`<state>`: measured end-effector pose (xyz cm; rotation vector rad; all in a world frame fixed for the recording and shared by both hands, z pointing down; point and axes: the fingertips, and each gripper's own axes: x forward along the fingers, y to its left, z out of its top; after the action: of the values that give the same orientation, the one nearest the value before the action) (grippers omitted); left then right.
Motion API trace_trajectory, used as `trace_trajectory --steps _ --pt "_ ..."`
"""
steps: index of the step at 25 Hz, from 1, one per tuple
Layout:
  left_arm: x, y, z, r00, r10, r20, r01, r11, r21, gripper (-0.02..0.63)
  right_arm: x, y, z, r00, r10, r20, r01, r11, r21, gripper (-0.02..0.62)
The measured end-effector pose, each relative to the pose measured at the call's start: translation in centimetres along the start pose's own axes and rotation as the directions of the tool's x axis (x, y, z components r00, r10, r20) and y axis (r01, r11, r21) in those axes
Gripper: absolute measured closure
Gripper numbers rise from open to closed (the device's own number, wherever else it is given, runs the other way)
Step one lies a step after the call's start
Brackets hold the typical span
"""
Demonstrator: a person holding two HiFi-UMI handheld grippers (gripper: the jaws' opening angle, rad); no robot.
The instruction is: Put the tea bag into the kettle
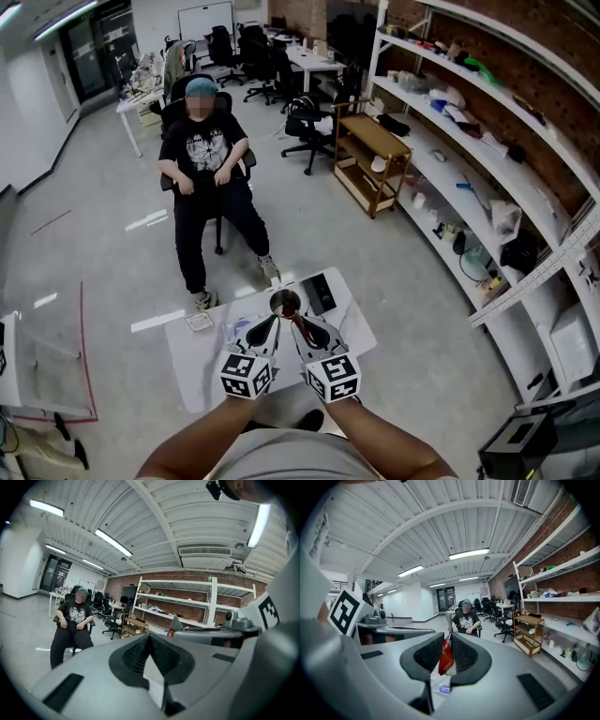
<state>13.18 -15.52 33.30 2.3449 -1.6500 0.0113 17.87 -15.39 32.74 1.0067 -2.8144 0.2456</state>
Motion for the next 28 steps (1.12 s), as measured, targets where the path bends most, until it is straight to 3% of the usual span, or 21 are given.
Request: trace_trajectory --steps 11,18,28 --pt "2.1 -2.0 -0.9 1.0 0.022 -0.012 -0.022 1.0 0.008 0.598 -1.1 -2.6 -0.9 1.0 0.019 -0.011 -0.019 1.0 0.002 0.54" --pt "3.9 -0.9 -1.1 1.0 0.023 -0.015 -0.023 0.999 0.037 0.598 0.5 -3.8 -1.3 0.999 0.031 -0.033 -0.032 0.999 -0.006 0.541" --pt "7.4 3.5 -1.1 1.0 0.006 -0.028 -0.006 1.0 0.0 0.598 5.8 -5.4 -1.7 0.999 0.007 -0.052 -0.009 1.0 -0.029 0.54"
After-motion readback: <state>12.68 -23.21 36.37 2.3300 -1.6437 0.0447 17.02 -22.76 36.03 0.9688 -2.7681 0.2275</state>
